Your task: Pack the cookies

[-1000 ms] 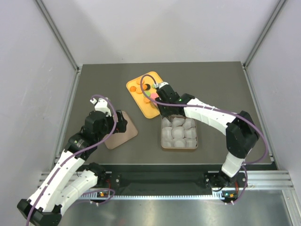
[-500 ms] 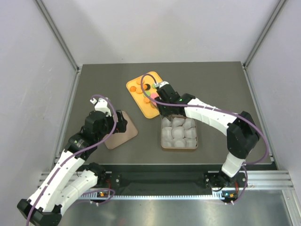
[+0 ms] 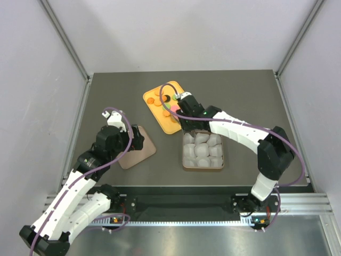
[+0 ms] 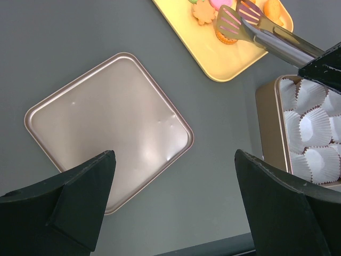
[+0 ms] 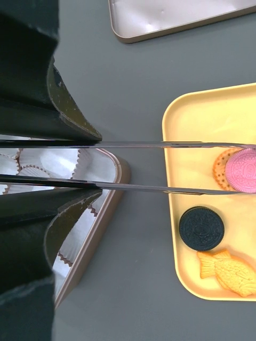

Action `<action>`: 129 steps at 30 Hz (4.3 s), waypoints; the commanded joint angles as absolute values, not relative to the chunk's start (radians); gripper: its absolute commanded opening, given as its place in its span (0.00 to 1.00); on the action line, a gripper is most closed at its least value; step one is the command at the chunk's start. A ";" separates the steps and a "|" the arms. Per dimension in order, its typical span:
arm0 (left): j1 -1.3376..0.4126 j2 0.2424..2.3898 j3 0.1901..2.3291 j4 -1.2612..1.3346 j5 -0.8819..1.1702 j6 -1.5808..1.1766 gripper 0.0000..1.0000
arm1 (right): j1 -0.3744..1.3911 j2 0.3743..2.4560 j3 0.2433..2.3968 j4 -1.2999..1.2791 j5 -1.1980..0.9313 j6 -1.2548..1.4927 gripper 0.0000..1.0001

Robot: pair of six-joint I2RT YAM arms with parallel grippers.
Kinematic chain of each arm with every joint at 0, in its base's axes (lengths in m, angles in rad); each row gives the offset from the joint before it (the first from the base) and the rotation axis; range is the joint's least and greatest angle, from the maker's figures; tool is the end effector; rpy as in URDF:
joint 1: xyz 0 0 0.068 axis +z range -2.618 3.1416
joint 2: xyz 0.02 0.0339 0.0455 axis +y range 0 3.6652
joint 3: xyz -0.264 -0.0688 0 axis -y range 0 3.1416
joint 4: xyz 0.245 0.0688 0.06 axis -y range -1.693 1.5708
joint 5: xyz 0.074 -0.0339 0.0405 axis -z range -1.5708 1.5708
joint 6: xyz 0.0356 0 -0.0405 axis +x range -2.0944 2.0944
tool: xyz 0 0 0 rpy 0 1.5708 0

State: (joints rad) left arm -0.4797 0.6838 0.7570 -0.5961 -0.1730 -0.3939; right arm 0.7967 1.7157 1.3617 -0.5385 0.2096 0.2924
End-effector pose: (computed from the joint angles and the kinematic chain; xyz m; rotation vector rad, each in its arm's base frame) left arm 0.1357 -0.0637 0.3036 -0.0151 2.1041 -0.3486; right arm 0.2689 0.2644 0.2614 -0.5228 2.3933 0.2271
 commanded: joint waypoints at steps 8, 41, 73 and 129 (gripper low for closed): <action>-0.480 0.684 0.750 -0.574 -0.184 -0.397 0.98 | 0.798 1.592 1.385 -0.503 0.230 0.299 0.33; -0.479 0.698 0.750 -0.580 -0.193 -0.397 0.98 | 0.808 0.923 0.916 -0.718 0.081 0.408 0.33; -0.480 0.698 0.750 -0.578 -0.196 -0.399 0.98 | 0.831 0.986 0.824 -0.592 0.097 0.456 0.37; -0.482 0.699 0.750 -0.583 -0.204 -0.402 0.98 | 0.821 1.371 1.316 -0.649 0.164 0.250 0.47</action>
State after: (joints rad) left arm -0.4797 0.7048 0.7567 -0.5987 -0.1875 -0.3943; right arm 0.8272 1.3266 1.2293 -0.7151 0.1329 0.3027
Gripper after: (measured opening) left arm 0.983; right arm 0.472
